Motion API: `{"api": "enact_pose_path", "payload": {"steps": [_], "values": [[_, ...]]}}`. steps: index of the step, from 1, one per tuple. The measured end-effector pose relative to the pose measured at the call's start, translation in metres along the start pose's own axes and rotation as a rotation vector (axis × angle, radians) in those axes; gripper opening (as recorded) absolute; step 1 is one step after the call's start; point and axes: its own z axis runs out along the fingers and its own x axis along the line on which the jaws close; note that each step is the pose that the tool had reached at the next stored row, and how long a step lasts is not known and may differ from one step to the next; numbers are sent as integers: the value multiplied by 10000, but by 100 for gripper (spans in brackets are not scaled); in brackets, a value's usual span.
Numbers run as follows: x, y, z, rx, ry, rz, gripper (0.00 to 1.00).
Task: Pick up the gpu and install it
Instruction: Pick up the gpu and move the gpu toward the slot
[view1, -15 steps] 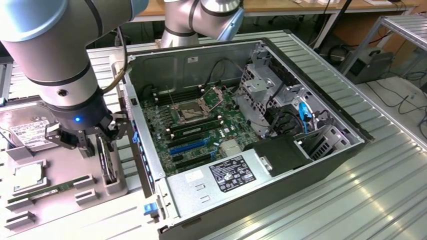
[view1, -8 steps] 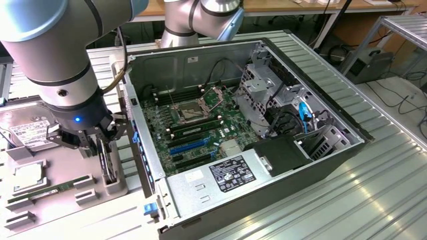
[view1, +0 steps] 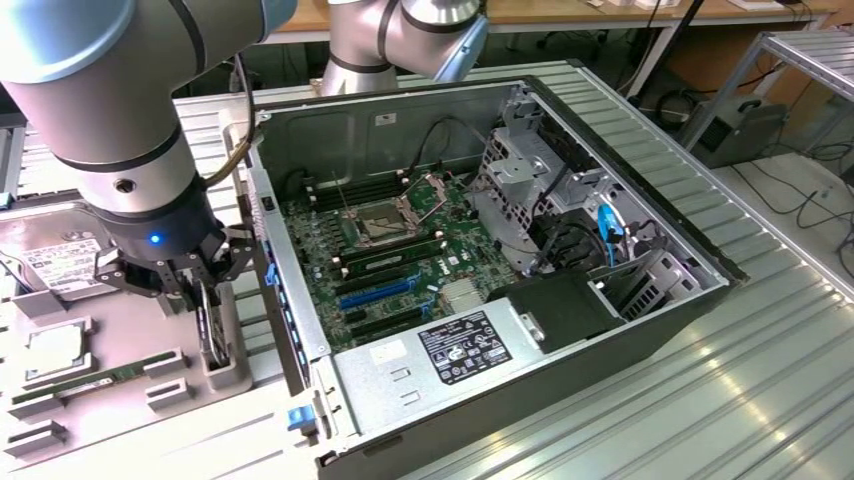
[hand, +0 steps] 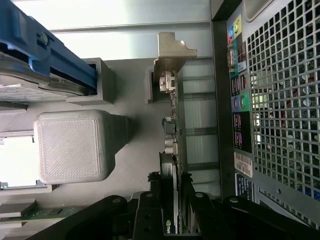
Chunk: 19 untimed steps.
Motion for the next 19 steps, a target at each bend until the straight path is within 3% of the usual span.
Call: {"api": "enact_pose_path", "payload": {"steps": [6,13,19], "values": [[-7,0,0,-11,14,-339,27],[-8,0,-2,-12,15,-352,27],[-11,3,-67,-11,16,-353,26]]}}
